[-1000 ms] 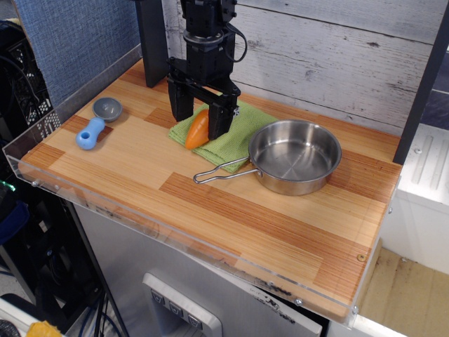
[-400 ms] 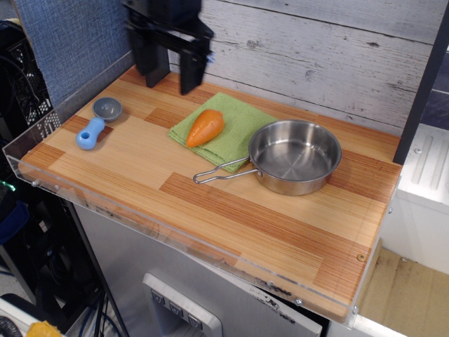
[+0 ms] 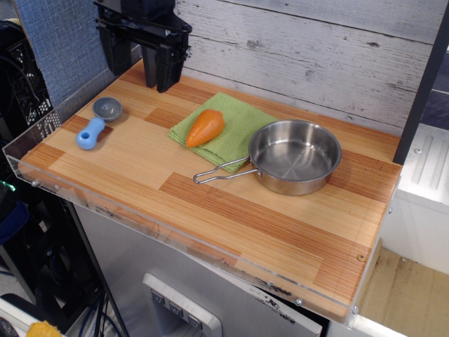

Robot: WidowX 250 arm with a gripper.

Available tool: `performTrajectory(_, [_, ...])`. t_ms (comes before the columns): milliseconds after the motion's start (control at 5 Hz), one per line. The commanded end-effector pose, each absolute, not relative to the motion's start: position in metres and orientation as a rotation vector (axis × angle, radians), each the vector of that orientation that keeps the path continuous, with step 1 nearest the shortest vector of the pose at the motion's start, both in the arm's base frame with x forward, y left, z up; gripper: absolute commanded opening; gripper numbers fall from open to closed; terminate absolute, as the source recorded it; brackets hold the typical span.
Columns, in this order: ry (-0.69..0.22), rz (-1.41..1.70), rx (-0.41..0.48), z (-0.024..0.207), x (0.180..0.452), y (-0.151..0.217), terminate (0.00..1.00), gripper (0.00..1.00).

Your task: Put the carrot on the green cloth

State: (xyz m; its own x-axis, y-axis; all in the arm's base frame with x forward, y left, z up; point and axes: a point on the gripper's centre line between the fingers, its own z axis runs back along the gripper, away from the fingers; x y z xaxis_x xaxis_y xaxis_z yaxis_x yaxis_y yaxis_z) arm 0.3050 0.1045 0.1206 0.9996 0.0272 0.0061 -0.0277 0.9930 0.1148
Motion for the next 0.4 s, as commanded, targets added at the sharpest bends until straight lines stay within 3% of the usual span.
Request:
performTrajectory(0, [-0.052, 0.116, 0.18, 0.1449, 0.2839, 0.0977, 0.0, 1.0])
performTrajectory(200, [-0.052, 0.116, 0.18, 0.1449, 0.2839, 0.0977, 1.0, 1.0])
